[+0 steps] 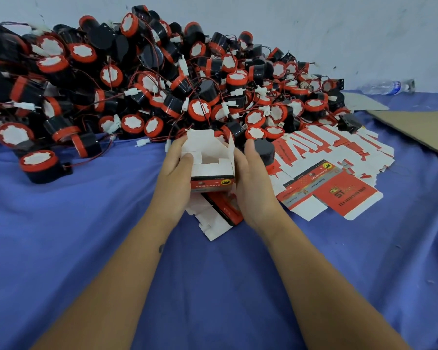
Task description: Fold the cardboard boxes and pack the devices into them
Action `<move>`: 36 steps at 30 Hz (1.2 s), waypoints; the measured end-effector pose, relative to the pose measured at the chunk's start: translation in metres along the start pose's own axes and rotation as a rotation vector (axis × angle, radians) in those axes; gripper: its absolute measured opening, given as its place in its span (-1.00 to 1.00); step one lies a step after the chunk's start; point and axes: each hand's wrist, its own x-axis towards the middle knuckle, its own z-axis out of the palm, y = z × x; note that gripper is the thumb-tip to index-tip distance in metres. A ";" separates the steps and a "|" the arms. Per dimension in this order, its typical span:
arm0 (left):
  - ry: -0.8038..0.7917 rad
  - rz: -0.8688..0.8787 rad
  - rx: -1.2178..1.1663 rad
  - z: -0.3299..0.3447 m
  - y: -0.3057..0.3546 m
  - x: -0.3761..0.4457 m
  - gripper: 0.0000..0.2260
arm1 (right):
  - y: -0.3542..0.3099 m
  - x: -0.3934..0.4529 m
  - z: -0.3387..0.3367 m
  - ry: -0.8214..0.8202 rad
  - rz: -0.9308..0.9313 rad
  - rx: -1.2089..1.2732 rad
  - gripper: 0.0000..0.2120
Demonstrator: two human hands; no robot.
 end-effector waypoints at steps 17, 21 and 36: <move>-0.139 0.020 -0.255 -0.006 -0.001 -0.002 -0.63 | 0.002 -0.004 0.002 -0.058 -0.152 -0.043 -0.67; -0.064 0.054 -0.091 -0.001 0.001 -0.002 -0.66 | 0.002 -0.002 0.000 0.037 -0.183 -0.208 -0.63; -0.039 0.461 0.230 0.003 0.002 -0.011 -0.60 | -0.005 -0.006 -0.002 -0.008 -0.080 -0.077 -0.74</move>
